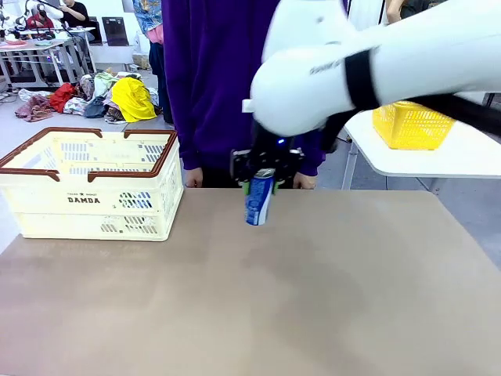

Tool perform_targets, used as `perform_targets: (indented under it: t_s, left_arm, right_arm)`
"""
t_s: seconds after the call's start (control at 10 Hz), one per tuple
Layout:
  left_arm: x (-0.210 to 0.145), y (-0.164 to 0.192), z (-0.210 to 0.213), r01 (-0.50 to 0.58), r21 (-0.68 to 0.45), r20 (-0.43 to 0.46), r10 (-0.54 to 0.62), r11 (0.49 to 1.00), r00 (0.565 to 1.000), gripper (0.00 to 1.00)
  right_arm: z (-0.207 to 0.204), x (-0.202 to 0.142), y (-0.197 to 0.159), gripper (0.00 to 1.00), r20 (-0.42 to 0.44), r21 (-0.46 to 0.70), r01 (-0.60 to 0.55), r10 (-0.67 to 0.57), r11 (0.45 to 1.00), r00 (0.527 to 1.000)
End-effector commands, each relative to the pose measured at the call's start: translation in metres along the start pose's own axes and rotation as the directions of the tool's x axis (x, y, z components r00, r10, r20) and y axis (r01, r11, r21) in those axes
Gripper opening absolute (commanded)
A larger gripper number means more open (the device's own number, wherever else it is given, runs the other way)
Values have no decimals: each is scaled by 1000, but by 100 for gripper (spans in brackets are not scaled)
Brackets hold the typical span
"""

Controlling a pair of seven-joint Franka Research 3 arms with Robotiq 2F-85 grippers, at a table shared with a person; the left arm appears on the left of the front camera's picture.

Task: Place the drinks into the Shopping basket.
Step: Pick up one drink and place it into the Shopping basket.

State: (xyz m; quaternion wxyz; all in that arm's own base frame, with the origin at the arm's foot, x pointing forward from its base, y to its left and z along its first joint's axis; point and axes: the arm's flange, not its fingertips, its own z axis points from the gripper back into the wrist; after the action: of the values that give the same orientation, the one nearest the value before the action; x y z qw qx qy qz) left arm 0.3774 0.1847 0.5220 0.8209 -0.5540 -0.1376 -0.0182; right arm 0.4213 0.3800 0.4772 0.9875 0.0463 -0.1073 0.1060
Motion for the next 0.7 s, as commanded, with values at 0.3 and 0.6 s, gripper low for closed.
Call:
perform_targets:
  t_s: [0.3, 0.6]
  left_arm:
    - [-4, 0, 0, 12, 5, -4, -12, 1000, 1000, 100]
    - [-4, 0, 0, 12, 5, -4, -12, 1000, 1000, 100]
  right_arm:
    - [-71, 35, 98, 0, 14, -97, -85, 87, 992, 996]
    - [-95, 34, 97, 0, -88, 17, -109, 110, 994, 990]
